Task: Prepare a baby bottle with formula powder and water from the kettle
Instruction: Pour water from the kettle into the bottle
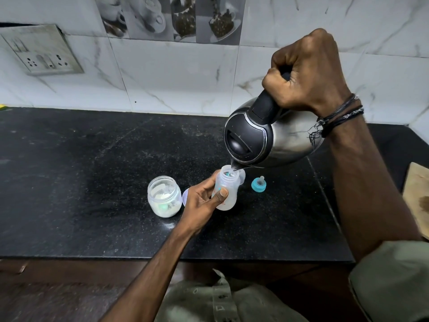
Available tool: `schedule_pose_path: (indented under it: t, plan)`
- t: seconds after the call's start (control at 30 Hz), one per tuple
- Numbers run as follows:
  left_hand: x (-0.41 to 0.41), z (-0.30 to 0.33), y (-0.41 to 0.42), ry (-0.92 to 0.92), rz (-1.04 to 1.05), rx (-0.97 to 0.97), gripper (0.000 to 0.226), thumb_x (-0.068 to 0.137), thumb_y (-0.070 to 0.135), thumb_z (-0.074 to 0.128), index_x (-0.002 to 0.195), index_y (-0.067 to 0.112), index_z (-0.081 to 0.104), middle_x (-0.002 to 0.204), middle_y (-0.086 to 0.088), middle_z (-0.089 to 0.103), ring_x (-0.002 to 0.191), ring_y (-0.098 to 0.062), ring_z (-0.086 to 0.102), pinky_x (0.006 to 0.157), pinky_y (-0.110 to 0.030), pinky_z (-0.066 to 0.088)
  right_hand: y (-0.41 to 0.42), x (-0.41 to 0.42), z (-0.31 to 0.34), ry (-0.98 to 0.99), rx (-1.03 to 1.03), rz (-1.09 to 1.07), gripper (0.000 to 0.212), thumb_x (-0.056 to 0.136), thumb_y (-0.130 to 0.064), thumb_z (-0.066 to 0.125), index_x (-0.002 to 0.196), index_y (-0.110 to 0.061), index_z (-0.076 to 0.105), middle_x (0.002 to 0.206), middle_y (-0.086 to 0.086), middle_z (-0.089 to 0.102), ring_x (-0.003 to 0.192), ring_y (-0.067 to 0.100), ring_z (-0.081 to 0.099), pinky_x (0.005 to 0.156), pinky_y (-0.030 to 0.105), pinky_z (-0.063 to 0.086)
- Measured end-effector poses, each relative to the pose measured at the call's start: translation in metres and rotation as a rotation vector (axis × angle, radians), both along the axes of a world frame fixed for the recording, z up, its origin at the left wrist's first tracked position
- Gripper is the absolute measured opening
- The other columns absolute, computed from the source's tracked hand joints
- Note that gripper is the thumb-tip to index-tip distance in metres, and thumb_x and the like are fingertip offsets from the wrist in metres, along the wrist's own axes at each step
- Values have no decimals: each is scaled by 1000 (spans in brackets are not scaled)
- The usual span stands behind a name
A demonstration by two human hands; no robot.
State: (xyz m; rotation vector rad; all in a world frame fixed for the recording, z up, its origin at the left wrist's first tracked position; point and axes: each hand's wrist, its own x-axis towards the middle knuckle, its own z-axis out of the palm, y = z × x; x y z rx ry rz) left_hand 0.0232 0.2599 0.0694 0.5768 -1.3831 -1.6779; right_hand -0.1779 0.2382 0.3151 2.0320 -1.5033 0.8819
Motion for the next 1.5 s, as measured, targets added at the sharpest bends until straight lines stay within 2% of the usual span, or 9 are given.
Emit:
schedule_pose_path:
  t: [0.1, 0.33, 0.6, 0.73, 0.93, 1.1, 1.27, 1.4, 1.5]
  plan:
    - [0, -1, -1, 6, 1, 2, 58, 87, 41, 73, 137, 17, 59, 146, 5, 58, 141, -12, 49, 108, -23, 42, -1, 0, -1, 6, 3, -15, 23, 66, -26, 52, 50, -10, 57, 45, 4, 28, 45, 33, 31, 54, 27, 26]
    - [0, 0, -3, 25, -4, -9, 55, 88, 36, 71, 138, 15, 58, 144, 5, 60, 139, -11, 50, 107, -21, 42, -1, 0, 1, 11, 2, -14, 24, 66, -26, 52, 50, -9, 56, 45, 6, 29, 45, 34, 31, 51, 29, 28]
    - [1, 3, -3, 30, -5, -35, 48, 88, 40, 72, 134, 28, 64, 144, 4, 60, 139, -13, 50, 108, -24, 42, -2, 1, 0, 13, -7, -17, 24, 66, -26, 52, 50, -9, 57, 45, 6, 28, 45, 35, 31, 51, 29, 28]
    - [3, 2, -3, 40, 9, -25, 52, 88, 40, 72, 136, 21, 61, 145, 4, 60, 140, -14, 50, 109, -25, 42, -2, 2, 0, 16, -9, -20, 24, 66, -26, 52, 49, -10, 56, 44, 6, 29, 45, 34, 31, 51, 29, 28]
    - [3, 4, -1, 27, 3, -35, 43, 92, 13, 61, 132, 28, 64, 138, 9, 64, 134, -8, 55, 105, -20, 44, -2, 3, 0, 32, -19, -11, 17, 66, -26, 50, 51, -21, 43, 45, 5, 25, 46, 35, 29, 50, 30, 28]
    - [4, 5, -1, 24, 14, -41, 45, 88, 41, 72, 131, 32, 66, 141, 9, 62, 137, -10, 52, 107, -23, 43, -2, 3, -1, 18, -21, -5, 17, 66, -26, 50, 51, -21, 43, 44, 4, 24, 45, 33, 28, 52, 28, 26]
    - [4, 5, -2, 19, 22, -36, 49, 87, 41, 72, 133, 26, 64, 141, 9, 62, 137, -10, 52, 107, -22, 43, -3, 0, -2, -8, -22, 3, 17, 66, -26, 50, 51, -22, 43, 43, 0, 23, 46, 31, 27, 51, 28, 24]
    - [3, 5, -3, -2, 32, -27, 51, 86, 46, 73, 133, 28, 64, 142, 7, 61, 138, -11, 51, 108, -23, 42, -4, -4, -4, -25, -24, -20, 19, 66, -25, 49, 49, -17, 44, 44, 7, 25, 46, 31, 27, 53, 27, 22]
    - [3, 6, -4, -16, 32, -23, 57, 85, 46, 73, 135, 22, 60, 141, 9, 62, 136, -10, 53, 106, -22, 43, -6, -9, -6, -67, -5, -14, 23, 66, -25, 49, 47, -13, 44, 44, 9, 26, 45, 30, 26, 52, 26, 20]
